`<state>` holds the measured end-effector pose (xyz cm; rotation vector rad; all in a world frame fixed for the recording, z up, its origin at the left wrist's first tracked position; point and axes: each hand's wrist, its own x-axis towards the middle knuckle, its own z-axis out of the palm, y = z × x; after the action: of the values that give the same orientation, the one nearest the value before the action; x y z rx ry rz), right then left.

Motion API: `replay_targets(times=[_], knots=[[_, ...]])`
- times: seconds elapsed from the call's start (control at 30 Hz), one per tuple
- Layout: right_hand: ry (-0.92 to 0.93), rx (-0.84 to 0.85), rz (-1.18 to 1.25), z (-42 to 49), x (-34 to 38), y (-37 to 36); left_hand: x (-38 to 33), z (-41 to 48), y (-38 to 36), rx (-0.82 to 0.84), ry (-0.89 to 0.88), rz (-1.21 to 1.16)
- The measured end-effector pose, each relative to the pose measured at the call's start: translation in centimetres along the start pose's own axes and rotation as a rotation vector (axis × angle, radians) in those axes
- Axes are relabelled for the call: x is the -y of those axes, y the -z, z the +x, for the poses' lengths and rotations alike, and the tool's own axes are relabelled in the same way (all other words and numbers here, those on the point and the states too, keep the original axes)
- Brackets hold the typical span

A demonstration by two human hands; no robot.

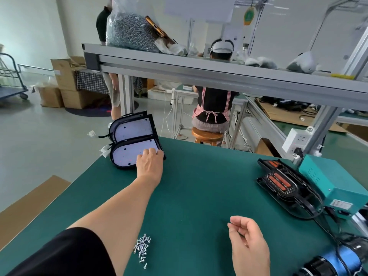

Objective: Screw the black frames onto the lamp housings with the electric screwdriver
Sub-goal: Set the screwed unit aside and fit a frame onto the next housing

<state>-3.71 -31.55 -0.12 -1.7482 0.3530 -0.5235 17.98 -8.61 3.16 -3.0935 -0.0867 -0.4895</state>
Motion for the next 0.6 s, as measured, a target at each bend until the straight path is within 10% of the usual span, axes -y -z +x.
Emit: replay_targets(times=[0.6], knots=[[-0.095, 0.025, 0.1, -0.4, 1.4, 0.3, -10.2, -9.4, 5.5, 0.078, -0.365, -0.204]])
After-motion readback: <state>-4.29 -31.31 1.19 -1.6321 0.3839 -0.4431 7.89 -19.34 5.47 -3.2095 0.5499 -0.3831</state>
